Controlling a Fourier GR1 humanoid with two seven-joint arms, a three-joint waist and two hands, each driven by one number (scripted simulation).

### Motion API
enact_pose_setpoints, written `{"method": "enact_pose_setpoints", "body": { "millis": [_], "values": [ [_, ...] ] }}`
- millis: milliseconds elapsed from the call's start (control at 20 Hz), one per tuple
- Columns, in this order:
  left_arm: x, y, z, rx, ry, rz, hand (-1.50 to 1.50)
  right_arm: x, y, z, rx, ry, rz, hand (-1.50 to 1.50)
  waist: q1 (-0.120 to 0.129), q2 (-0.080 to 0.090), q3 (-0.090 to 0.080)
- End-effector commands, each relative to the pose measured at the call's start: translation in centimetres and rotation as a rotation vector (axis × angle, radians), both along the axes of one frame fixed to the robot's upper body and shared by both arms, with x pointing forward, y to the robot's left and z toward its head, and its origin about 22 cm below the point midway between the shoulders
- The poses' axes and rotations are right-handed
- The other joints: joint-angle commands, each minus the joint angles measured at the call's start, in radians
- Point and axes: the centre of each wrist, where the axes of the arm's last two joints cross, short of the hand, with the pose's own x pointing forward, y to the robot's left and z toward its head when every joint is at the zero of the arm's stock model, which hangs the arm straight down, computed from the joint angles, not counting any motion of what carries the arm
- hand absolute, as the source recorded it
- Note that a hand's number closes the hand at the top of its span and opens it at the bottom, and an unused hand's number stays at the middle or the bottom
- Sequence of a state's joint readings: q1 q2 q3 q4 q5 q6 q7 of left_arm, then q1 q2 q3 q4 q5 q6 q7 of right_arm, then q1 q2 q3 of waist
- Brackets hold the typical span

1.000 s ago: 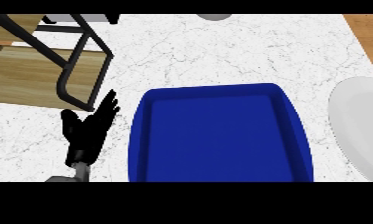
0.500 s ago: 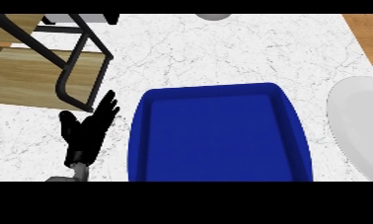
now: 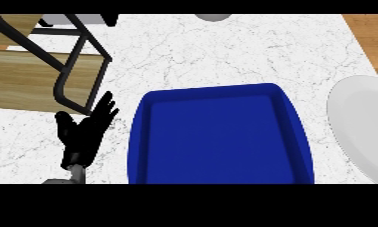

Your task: Pick the cupcake from the tray and place it in the plate

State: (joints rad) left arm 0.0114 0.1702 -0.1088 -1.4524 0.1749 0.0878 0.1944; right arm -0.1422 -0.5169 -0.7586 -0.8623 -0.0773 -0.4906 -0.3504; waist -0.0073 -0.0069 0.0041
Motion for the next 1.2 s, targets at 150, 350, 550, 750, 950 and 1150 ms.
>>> {"method": "enact_pose_setpoints", "body": {
  "millis": [150, 350, 550, 750, 950, 1150],
  "values": [
    [-0.6, 0.6, -0.9, -0.007, 0.061, 0.013, 0.0, -7.7, 1.2, -1.5, 0.076, -0.075, 0.15, -1.5, -0.015, 0.002, -0.005],
    [-0.1, -0.5, -0.4, -0.002, 0.048, 0.007, 0.0, -11.2, 2.8, -1.6, 0.07, -0.043, 0.227, -1.5, -0.007, 0.005, -0.005],
    [-0.8, -3.1, -1.0, -0.005, 0.05, 0.015, 0.0, -14.8, 4.5, -0.8, 0.066, 0.028, 0.218, -1.5, -0.007, 0.006, -0.005],
    [-0.7, -1.0, -0.7, -0.017, 0.038, -0.018, 0.0, -17.5, 6.6, -1.6, 0.06, 0.093, 0.236, -1.5, -0.001, 0.006, -0.005],
    [-1.8, -1.8, 0.0, -0.005, 0.051, 0.005, 0.0, -18.8, 8.9, -3.1, 0.066, 0.115, 0.246, -1.5, 0.004, 0.006, -0.004],
    [0.4, -1.0, -1.3, -0.005, 0.044, 0.008, 0.0, -19.8, 9.8, -2.3, 0.06, 0.107, 0.233, -1.5, 0.0, 0.007, -0.004]
  ]
}}
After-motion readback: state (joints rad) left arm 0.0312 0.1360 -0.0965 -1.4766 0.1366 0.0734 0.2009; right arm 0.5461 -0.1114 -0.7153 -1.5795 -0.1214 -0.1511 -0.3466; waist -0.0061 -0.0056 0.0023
